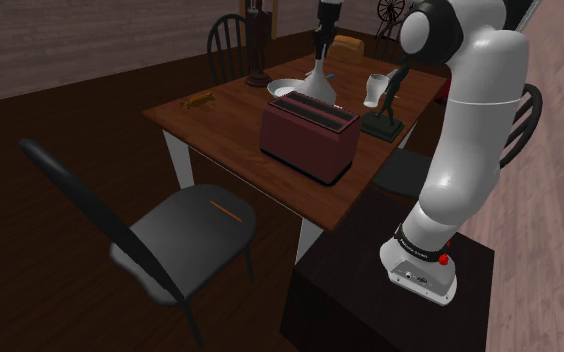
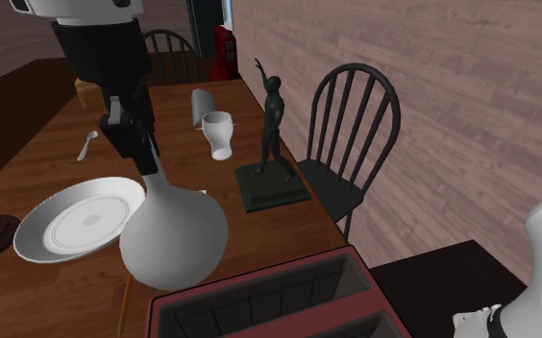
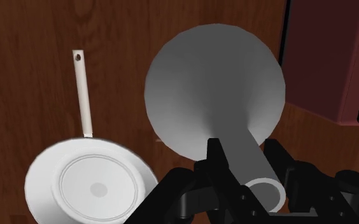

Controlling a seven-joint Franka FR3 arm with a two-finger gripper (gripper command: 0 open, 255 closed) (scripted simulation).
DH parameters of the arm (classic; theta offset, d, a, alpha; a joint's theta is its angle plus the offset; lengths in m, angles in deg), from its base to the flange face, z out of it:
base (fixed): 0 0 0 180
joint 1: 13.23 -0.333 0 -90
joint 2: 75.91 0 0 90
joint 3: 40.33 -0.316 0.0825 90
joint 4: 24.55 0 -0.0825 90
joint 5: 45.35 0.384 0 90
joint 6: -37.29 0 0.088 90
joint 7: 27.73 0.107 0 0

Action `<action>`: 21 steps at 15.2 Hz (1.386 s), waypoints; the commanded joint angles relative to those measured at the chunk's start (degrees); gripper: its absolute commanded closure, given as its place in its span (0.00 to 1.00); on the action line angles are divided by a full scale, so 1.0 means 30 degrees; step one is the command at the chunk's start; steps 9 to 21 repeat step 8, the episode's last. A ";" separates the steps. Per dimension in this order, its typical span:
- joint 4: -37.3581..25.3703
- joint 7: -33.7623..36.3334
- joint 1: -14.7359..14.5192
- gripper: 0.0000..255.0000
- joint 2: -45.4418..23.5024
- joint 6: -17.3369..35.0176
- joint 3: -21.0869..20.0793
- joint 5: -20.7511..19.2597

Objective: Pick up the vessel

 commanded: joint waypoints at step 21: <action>-0.3188 -0.0040 0.0436 1.00 -0.0851 -0.2338 0.0021 0.0334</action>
